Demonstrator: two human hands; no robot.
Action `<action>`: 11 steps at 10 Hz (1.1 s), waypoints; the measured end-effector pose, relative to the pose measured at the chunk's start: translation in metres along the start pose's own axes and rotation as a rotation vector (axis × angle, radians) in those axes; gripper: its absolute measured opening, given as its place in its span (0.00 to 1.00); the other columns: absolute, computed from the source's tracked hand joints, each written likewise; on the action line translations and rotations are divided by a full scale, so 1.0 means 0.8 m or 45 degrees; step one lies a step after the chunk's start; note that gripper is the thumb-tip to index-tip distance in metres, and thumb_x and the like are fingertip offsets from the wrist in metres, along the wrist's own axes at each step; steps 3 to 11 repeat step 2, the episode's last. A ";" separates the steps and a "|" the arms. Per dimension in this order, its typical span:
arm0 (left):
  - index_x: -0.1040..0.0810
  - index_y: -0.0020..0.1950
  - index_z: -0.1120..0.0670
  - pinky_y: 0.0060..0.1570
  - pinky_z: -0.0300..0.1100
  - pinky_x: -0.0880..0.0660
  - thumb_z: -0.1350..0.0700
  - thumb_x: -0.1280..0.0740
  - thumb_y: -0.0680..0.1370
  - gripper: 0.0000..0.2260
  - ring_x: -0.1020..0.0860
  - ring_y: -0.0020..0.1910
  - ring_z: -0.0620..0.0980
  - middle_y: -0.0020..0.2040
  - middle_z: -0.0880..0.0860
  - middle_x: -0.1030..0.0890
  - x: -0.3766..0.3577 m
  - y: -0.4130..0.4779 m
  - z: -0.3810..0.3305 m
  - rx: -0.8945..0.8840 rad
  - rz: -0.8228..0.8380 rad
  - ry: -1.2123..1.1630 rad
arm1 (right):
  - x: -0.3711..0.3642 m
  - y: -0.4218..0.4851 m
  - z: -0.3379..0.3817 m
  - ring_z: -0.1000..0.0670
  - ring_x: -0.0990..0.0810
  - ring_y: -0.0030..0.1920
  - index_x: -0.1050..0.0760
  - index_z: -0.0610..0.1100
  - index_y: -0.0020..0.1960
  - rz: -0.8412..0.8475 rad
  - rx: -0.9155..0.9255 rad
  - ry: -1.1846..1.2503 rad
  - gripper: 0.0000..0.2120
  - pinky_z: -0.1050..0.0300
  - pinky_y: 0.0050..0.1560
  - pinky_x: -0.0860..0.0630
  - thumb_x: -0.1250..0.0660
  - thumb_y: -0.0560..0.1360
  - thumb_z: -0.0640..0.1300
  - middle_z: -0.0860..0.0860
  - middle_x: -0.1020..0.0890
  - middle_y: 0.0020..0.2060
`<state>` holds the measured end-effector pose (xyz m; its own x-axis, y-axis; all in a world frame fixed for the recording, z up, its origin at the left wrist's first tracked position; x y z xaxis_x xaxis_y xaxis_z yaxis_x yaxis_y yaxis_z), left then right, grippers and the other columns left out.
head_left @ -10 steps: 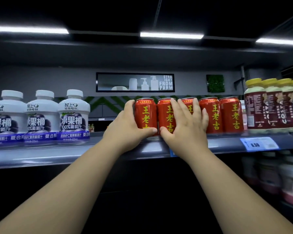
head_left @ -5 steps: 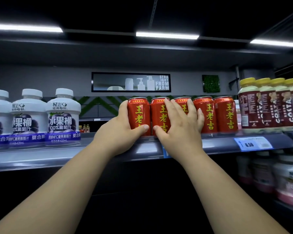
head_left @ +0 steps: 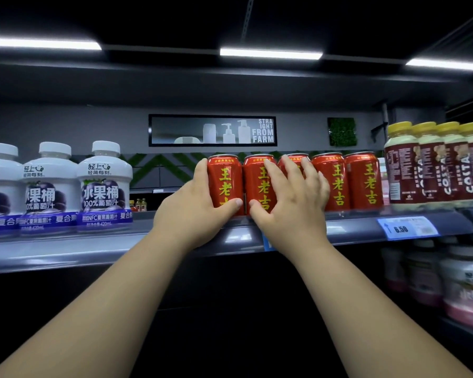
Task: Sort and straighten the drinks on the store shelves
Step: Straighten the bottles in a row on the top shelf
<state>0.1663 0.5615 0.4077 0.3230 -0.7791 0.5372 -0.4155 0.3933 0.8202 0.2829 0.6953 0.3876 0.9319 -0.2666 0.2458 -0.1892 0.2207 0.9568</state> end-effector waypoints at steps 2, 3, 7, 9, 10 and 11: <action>0.50 0.80 0.51 0.59 0.53 0.30 0.29 0.43 0.74 0.42 0.27 0.64 0.56 0.68 0.55 0.28 0.010 -0.018 -0.010 -0.023 -0.221 0.262 | 0.009 -0.006 0.002 0.42 0.41 0.77 0.28 0.51 0.73 -0.021 0.107 0.063 0.29 0.39 0.76 0.49 0.38 0.73 0.59 0.47 0.31 0.76; 0.50 0.80 0.51 0.59 0.53 0.30 0.29 0.43 0.74 0.42 0.27 0.64 0.56 0.68 0.55 0.28 0.010 -0.018 -0.010 -0.023 -0.221 0.262 | 0.009 -0.006 0.002 0.42 0.41 0.77 0.28 0.51 0.73 -0.021 0.107 0.063 0.29 0.39 0.76 0.49 0.38 0.73 0.59 0.47 0.31 0.76; 0.50 0.80 0.51 0.59 0.53 0.30 0.29 0.43 0.74 0.42 0.27 0.64 0.56 0.68 0.55 0.28 0.010 -0.018 -0.010 -0.023 -0.221 0.262 | 0.009 -0.006 0.002 0.42 0.41 0.77 0.28 0.51 0.73 -0.021 0.107 0.063 0.29 0.39 0.76 0.49 0.38 0.73 0.59 0.47 0.31 0.76; 0.50 0.80 0.51 0.59 0.53 0.30 0.29 0.43 0.74 0.42 0.27 0.64 0.56 0.68 0.55 0.28 0.010 -0.018 -0.010 -0.023 -0.221 0.262 | 0.009 -0.006 0.002 0.42 0.41 0.77 0.28 0.51 0.73 -0.021 0.107 0.063 0.29 0.39 0.76 0.49 0.38 0.73 0.59 0.47 0.31 0.76; 0.50 0.80 0.51 0.59 0.53 0.30 0.29 0.43 0.74 0.42 0.27 0.64 0.56 0.68 0.55 0.28 0.010 -0.018 -0.010 -0.023 -0.221 0.262 | 0.009 -0.006 0.002 0.42 0.41 0.77 0.28 0.51 0.73 -0.021 0.107 0.063 0.29 0.39 0.76 0.49 0.38 0.73 0.59 0.47 0.31 0.76; 0.50 0.80 0.51 0.59 0.53 0.30 0.29 0.43 0.74 0.42 0.27 0.64 0.56 0.68 0.55 0.28 0.010 -0.018 -0.010 -0.023 -0.221 0.262 | 0.009 -0.006 0.002 0.42 0.41 0.77 0.28 0.51 0.73 -0.021 0.107 0.063 0.29 0.39 0.76 0.49 0.38 0.73 0.59 0.47 0.31 0.76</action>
Point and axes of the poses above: each hand's wrist, its own y-axis towards the middle knuckle, its own x-axis out of the back of the hand, z = x × y, the point moved 3 cm from there along y, towards the middle knuckle
